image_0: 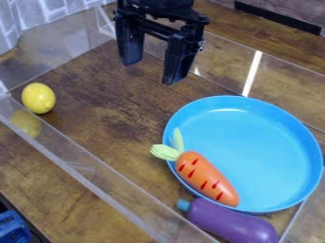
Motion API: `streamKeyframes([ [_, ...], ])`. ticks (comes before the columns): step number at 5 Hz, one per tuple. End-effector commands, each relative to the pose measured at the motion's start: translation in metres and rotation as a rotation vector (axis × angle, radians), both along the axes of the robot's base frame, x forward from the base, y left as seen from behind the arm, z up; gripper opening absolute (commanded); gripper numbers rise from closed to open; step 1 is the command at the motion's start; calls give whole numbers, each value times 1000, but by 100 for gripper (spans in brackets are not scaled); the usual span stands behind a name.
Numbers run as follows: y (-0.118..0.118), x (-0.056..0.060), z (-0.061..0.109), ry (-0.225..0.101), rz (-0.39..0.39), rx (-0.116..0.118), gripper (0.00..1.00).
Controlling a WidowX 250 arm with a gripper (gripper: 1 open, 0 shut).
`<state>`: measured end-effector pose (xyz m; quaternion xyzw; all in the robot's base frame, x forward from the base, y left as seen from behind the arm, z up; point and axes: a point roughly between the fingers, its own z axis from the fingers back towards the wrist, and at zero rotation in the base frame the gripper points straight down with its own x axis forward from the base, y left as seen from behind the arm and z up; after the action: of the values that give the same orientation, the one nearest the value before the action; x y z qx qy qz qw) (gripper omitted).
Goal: Move the carrot to the left side
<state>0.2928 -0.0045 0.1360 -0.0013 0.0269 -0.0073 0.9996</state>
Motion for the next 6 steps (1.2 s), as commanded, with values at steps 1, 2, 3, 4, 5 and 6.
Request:
streamKeyframes([
  [1, -3, -7, -11, 15, -17, -1, 100],
  [2, -13, -11, -22, 27, -72, -3, 100],
  [3, -33, -12, -32, 21, -261, -4, 100],
  [4, -50, -11, -51, 16, -440, 8, 100],
  [5, -65, -17, -65, 2, -594, 24, 100],
  [6, -75, -8, -71, -4, -617, 36, 100],
])
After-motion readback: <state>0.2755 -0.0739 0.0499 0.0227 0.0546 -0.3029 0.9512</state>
